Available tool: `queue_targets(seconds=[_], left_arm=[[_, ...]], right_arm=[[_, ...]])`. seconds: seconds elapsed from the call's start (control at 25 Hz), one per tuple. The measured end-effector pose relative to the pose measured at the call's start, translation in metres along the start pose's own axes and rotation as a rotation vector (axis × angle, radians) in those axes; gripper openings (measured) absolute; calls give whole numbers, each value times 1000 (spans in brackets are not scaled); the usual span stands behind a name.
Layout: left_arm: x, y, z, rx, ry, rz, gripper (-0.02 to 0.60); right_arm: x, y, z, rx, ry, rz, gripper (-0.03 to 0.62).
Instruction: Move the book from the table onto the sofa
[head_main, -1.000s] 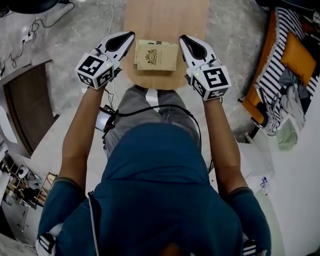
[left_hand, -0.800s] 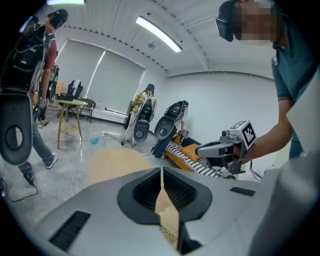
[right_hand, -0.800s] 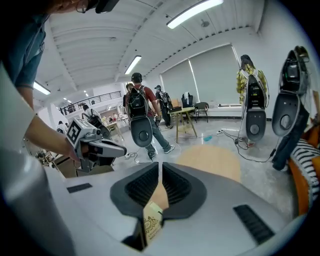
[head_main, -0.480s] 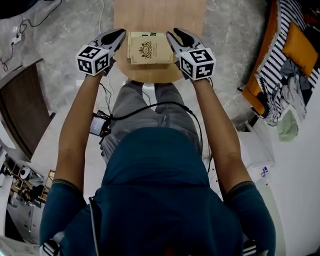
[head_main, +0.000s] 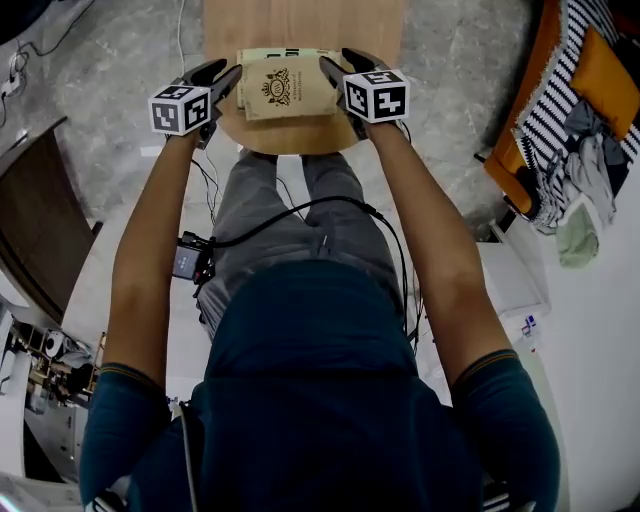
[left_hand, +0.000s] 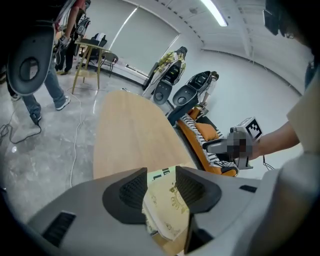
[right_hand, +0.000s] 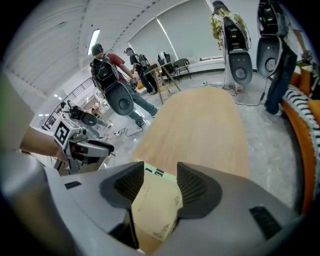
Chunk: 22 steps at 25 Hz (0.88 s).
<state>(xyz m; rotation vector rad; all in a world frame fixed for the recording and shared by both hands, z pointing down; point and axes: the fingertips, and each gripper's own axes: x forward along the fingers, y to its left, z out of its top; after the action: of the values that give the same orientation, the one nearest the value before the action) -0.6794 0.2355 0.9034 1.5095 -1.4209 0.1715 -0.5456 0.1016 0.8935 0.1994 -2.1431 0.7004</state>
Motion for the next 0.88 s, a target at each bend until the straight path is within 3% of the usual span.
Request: queue_targets(seconds=[0.24,0.88], left_arm=[[32,18,-38,-102,67,12,256],[70,15,-80,-140,150,-28,259]], right_arm=[[24,-24,-39,81,102,14,230],[62,-30,-95,210,198,37,229]])
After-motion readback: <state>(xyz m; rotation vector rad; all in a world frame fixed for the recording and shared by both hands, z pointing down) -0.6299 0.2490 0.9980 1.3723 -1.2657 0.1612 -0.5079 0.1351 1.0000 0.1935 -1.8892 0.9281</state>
